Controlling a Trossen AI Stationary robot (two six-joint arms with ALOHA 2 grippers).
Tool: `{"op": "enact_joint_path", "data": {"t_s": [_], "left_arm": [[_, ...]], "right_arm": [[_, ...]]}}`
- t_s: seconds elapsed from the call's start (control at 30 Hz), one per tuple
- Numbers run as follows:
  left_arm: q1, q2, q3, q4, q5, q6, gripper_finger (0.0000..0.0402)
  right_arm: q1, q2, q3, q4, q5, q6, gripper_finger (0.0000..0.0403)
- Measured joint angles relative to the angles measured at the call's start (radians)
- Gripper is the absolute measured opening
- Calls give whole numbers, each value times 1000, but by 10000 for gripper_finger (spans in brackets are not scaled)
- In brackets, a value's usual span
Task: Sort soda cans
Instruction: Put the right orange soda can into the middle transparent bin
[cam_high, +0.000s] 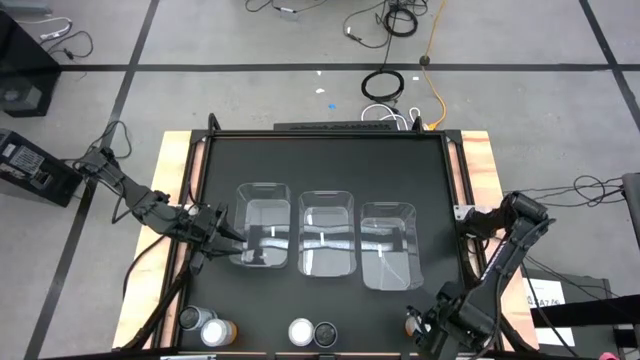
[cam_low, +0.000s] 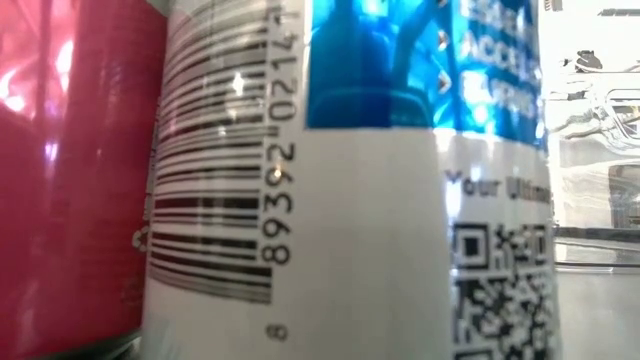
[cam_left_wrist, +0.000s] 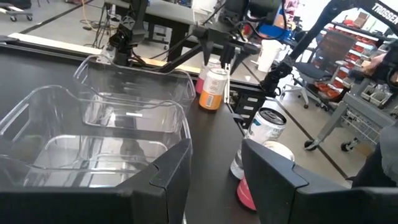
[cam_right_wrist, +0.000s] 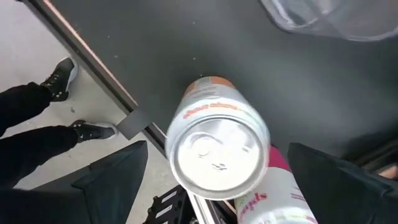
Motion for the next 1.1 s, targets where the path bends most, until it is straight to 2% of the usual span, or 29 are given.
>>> {"op": "enact_joint_path", "data": {"t_s": [0.4,0.67,0.77,0.93,1.1], "left_arm": [[0,0,0,0,-19,-2,152],[0,0,0,1,-19,-2,152],[0,0,0,1,-19,-2,152],[0,0,0,1,-19,-2,152],[0,0,0,0,-19,-2,152]], "right_arm": [[7,41,-61,37,-8,-21,380],[11,41,-165,178,-34,-9,375],[11,41,-176,182,-28,-7,355],[11,41,-177,178,-26,-9,281],[11,41,-177,182,-27,-10,277]]}}
